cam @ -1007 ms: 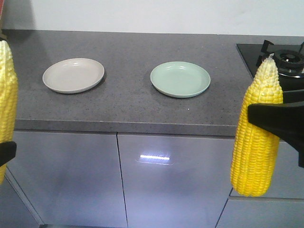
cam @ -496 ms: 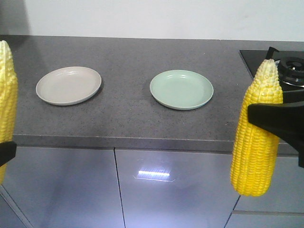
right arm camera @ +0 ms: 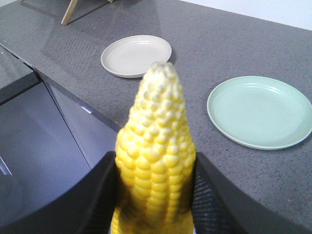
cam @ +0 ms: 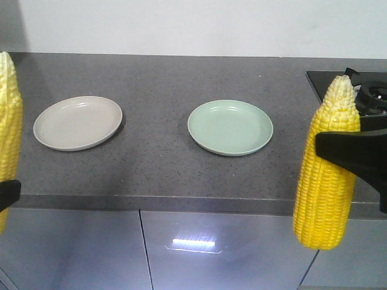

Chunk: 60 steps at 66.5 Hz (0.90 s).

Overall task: Distribute corn equally
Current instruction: 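Drive forward until the empty plates are just ahead of the grippers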

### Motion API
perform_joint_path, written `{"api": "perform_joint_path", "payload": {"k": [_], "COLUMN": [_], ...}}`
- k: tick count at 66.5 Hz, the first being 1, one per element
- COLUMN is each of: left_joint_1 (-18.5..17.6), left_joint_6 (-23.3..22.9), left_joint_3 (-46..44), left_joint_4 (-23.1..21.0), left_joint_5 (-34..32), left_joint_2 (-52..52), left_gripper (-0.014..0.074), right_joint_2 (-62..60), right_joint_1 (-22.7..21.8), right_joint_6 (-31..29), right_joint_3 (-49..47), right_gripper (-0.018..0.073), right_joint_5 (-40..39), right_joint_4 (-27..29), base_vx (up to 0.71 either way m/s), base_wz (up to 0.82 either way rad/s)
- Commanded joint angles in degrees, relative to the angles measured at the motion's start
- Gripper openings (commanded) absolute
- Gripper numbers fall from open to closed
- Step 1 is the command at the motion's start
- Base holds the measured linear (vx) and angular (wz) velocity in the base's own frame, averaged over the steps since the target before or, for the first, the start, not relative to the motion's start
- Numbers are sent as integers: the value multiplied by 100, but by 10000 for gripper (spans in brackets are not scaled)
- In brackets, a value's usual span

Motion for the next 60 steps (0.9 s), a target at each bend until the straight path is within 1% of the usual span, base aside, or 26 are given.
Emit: {"api": "perform_joint_path", "payload": {"k": [1,60], "left_joint_1": [-29,-29], "left_joint_6": [-50,-50], "left_joint_3": [-129,-129], "left_joint_4": [-34,-34], "left_joint_5": [-429,-429], "left_joint_2": [16,16], "left_gripper": [271,271], "right_joint_2": [-39,-39], "right_joint_1": [-15,-15], "right_joint_6": [-57,-57], "right_joint_3": [-139,-139], "right_gripper": [244,244], "right_joint_5": [-320,-314], "right_joint_4": [231,231], "base_vx": [11,10], "base_wz": [-2,-2]}}
